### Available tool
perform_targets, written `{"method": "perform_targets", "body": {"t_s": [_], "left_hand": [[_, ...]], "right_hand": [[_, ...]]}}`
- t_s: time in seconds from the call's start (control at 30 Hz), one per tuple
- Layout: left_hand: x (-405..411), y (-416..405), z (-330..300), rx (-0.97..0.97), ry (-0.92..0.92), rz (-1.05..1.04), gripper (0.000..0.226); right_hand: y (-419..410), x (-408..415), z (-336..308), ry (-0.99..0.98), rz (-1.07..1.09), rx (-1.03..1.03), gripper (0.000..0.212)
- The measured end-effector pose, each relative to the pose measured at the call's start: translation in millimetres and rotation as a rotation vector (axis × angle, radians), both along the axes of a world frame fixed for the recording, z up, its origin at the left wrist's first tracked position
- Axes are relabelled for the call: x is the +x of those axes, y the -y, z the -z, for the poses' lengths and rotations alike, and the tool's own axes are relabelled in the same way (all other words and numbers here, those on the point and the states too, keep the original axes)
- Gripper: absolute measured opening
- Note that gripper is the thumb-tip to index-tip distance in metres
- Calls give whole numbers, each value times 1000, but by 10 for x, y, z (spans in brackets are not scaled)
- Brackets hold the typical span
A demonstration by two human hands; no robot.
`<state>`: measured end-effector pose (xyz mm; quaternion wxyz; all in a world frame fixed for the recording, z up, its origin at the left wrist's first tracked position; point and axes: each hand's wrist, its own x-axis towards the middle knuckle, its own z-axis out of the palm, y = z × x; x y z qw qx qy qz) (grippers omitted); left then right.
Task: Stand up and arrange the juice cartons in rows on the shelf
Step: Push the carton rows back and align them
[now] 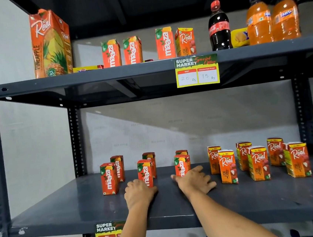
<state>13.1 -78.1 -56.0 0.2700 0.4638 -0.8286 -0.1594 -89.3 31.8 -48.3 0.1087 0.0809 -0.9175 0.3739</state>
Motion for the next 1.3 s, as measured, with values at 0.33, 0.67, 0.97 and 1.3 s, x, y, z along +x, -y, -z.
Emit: {"method": "perform_targets", "body": {"t_s": [0.33,0.67,0.97,1.3], "left_hand": [[-23,16,16,-11,-20,-11,71],[33,-34,-17,21,-22,12,71],[29,-25,-28,15,-24,36,65],[8,-7,-4,-5,-28,9,71]], "right_hand": [[253,80,-22,72,66,-179,84],[44,131,57,-5,-61,-28,69],[-35,91,35,2,-102,80,70],[-97,101,86,-52,-136,122,73]]}}
